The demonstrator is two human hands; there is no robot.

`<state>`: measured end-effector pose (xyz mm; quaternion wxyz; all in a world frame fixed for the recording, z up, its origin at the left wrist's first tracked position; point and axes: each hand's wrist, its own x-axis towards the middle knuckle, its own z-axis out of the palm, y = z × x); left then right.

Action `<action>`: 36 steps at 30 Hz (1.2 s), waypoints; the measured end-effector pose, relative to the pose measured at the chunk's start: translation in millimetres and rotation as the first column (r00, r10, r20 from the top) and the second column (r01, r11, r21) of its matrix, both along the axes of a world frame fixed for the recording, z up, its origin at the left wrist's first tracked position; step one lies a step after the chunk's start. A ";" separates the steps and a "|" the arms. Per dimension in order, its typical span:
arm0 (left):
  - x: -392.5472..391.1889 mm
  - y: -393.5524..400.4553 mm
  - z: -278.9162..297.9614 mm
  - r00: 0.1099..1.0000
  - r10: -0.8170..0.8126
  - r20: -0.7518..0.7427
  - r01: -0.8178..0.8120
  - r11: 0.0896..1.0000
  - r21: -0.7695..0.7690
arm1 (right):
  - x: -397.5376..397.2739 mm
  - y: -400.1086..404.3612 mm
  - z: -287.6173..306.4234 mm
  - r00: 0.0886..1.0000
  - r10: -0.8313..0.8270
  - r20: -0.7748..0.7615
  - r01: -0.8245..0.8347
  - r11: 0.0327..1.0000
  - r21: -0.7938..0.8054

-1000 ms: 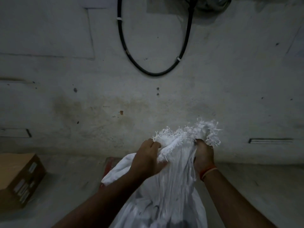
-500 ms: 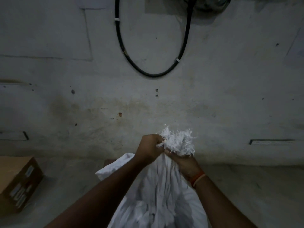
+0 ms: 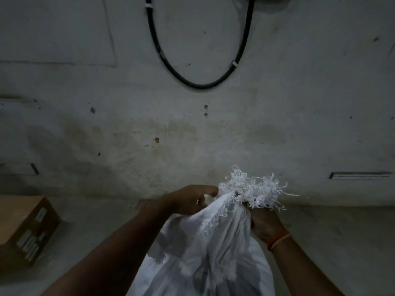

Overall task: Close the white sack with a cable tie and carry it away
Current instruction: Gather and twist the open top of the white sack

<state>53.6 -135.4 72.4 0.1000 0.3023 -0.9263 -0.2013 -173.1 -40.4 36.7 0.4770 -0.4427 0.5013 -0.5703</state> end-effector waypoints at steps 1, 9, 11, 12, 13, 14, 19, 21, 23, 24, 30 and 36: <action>-2.5 0.4 -2.5 1.000 -0.030 0.006 0.030 0.996 -0.078 | -1.4 0.0 -0.8 1.000 -0.002 -0.002 0.002 1.000 0.015; 4.4 -4.6 2.2 0.861 0.221 -0.459 -0.341 0.919 -0.197 | -17.5 -10.0 -10.9 0.991 -0.136 -0.017 0.137 0.977 0.163; 6.4 -0.8 5.9 0.801 0.290 -0.524 -0.377 0.924 -0.065 | -13.5 -10.1 -7.8 0.990 -0.138 0.008 0.135 0.976 0.168; 5.9 1.2 6.3 0.784 0.330 -0.526 -0.391 0.920 -0.006 | -10.6 -11.7 -6.3 0.988 -0.154 0.012 0.151 0.978 0.141; 4.9 3.8 5.3 0.775 0.366 -0.515 -0.407 0.913 0.036 | -8.7 -14.9 -6.6 0.985 -0.171 0.008 0.168 0.976 0.141; 3.3 7.9 4.0 0.770 0.389 -0.505 -0.422 0.905 0.054 | -7.2 -19.2 -9.0 0.980 -0.200 0.010 0.194 0.964 0.182; -3.4 24.0 -7.9 0.834 0.327 -0.445 -0.380 0.924 -0.034 | 11.6 -29.5 4.7 0.956 -0.294 -0.019 0.293 0.945 0.148; -4.3 32.2 -11.1 0.854 0.229 -0.468 -0.327 0.935 -0.139 | 20.9 -30.0 16.7 0.949 -0.312 0.045 0.314 0.949 -0.033; -6.9 43.5 -16.3 0.842 0.190 -0.505 -0.326 0.925 -0.197 | 28.9 -28.7 25.1 0.953 -0.290 0.087 0.300 0.945 -0.134; -9.7 49.7 -18.6 0.852 0.222 -0.474 -0.357 0.909 -0.215 | 31.6 -28.9 27.5 0.951 -0.288 0.111 0.303 0.942 -0.146; -23.6 51.2 -23.1 0.785 0.493 -0.375 -0.604 0.741 -0.292 | 20.2 -32.7 23.4 0.966 -0.258 0.024 0.255 0.964 0.074; 8.1 0.5 7.8 0.679 0.543 -0.494 -0.533 0.827 0.178 | 5.9 -26.6 22.4 0.952 -0.231 0.202 0.225 0.973 0.049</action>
